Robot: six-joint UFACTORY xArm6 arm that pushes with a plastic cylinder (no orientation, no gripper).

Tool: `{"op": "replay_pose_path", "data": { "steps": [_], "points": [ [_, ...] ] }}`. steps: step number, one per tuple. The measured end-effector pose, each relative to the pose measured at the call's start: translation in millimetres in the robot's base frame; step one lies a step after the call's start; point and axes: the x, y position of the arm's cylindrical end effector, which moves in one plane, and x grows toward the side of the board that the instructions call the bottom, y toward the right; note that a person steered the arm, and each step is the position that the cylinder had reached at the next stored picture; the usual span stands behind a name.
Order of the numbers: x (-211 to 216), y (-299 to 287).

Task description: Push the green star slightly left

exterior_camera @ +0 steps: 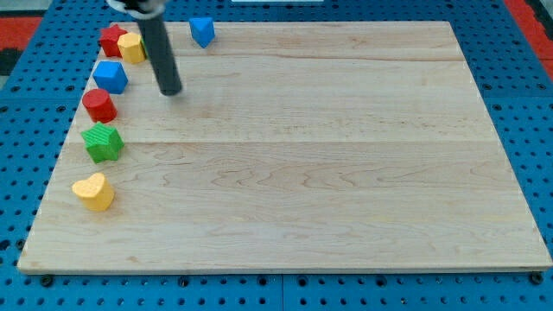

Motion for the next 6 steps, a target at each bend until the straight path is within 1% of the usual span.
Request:
{"op": "replay_pose_path", "data": {
  "steps": [1,2,3,4,5,6],
  "points": [
    [47.2,-23.9],
    [77.4,-44.1],
    [95.6,-81.0],
    [97.2,-94.8],
    [93.1,-10.2],
    [158.8,33.9]
  ]
}}
